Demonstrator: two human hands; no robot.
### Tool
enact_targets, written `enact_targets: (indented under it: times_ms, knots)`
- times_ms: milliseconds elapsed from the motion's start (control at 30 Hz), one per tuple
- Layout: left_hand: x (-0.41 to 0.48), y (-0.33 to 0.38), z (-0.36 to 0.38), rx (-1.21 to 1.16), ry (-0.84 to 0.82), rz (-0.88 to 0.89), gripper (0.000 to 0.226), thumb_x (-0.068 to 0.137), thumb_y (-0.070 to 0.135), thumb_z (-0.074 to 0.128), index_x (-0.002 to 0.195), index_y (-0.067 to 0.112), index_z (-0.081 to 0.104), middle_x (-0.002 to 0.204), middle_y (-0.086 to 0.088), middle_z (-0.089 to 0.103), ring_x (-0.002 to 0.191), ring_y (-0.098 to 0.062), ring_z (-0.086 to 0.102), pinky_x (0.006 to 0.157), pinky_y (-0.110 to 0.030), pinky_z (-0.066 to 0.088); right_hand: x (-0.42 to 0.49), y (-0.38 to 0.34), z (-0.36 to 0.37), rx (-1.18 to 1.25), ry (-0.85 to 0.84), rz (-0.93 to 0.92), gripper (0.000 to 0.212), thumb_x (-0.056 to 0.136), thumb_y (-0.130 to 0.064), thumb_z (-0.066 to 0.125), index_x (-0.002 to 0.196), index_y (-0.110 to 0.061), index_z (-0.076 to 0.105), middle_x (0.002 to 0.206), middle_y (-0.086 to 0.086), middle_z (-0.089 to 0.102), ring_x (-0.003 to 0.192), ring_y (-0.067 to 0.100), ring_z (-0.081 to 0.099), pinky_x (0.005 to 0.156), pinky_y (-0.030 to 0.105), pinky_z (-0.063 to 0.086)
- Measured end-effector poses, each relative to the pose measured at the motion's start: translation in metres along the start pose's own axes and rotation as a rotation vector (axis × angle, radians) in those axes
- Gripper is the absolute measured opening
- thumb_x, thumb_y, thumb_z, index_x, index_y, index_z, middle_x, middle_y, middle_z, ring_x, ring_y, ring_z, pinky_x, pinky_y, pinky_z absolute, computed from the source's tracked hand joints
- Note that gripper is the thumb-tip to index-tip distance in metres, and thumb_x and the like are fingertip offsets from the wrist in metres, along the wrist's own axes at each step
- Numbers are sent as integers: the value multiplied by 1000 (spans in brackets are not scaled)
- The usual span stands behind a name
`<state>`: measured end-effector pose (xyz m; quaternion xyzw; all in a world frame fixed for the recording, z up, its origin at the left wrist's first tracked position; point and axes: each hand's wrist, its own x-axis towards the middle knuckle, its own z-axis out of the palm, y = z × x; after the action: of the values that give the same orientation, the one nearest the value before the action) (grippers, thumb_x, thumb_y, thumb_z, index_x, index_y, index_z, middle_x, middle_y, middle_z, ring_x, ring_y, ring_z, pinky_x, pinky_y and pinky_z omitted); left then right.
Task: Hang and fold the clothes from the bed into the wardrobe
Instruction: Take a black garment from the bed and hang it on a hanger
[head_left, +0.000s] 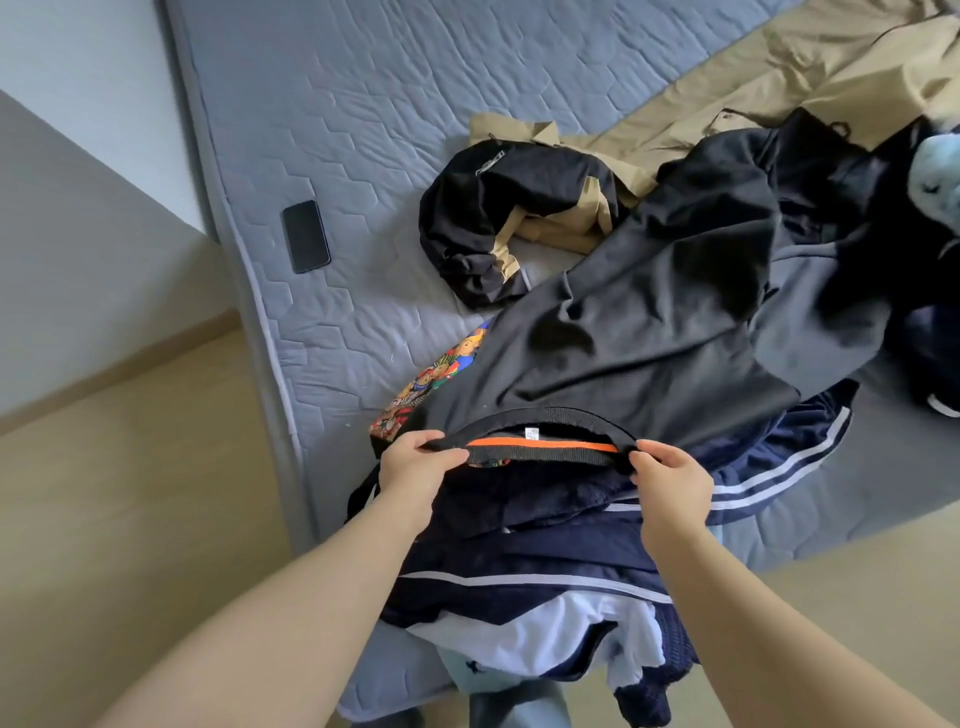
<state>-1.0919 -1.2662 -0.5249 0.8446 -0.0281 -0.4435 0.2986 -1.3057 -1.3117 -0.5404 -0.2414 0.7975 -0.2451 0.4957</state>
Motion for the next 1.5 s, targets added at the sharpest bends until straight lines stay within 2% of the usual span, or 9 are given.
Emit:
enact_targets:
  times_ms: [133,233,333,800,1000,1167,1300,1400,1500]
  knots:
    - [-14,19,-23,-62,17,68,22,72,3,72,86,15,61,91,-9,63,87,-26,61,89,-38,52,-29,-25,-6,31,-1,-62,19,82,-7,56,87,-21,68,69,-5,62,66,18,56,54,26,41]
    - [-31,35,-45,-91,-12,119,13,74,3,65,75,14,59,70,-3,59,63,-16,53,68,-30,50,-56,-42,-9,36,4,-98,19,82,-8,56,82,-24,65,69,-6,61,65,15,53,52,24,40]
    - [-46,47,-80,-103,-28,158,12,72,4,60,68,13,55,56,0,49,48,-12,40,47,-22,35,-92,-52,-5,51,-41,-152,18,82,-7,56,78,-22,65,71,-5,61,65,13,51,55,25,39]
    - [-78,41,-305,-359,6,336,21,73,-5,49,63,13,46,60,-3,45,53,-17,38,48,-23,30,-314,-62,73,68,-322,-353,19,81,-3,51,81,-19,63,67,-1,52,58,14,43,56,25,38]
    - [-85,15,-399,-495,103,368,18,79,-1,50,67,13,49,66,-4,50,60,-16,48,58,-26,42,-378,-47,117,84,-448,-290,14,83,-4,50,76,-10,61,62,2,48,51,14,35,52,24,34]
    - [-102,9,-417,-452,75,460,24,78,-6,50,64,13,49,62,-1,49,59,-15,46,57,-25,38,-389,-45,128,-38,-439,-250,11,81,-2,45,71,-6,48,62,7,43,51,16,29,48,26,25]
    - [-116,12,-406,-450,-10,509,25,76,-10,49,65,12,50,64,-3,48,59,-16,46,56,-26,40,-398,-52,122,-156,-584,-261,14,85,-3,45,81,-11,56,62,4,45,46,13,31,44,20,29]
    - [-130,20,-389,-360,-116,587,26,75,-12,52,71,14,56,70,-3,52,65,-16,50,57,-25,43,-400,-65,111,-210,-665,-404,24,84,2,46,97,-13,59,66,3,50,47,12,37,43,19,33]
    - [-143,30,-369,-243,-236,699,31,75,-10,59,83,20,59,79,-1,58,73,-16,56,63,-24,46,-396,-79,103,-349,-677,-613,39,84,-1,56,115,-25,53,97,0,54,67,9,52,49,11,38]
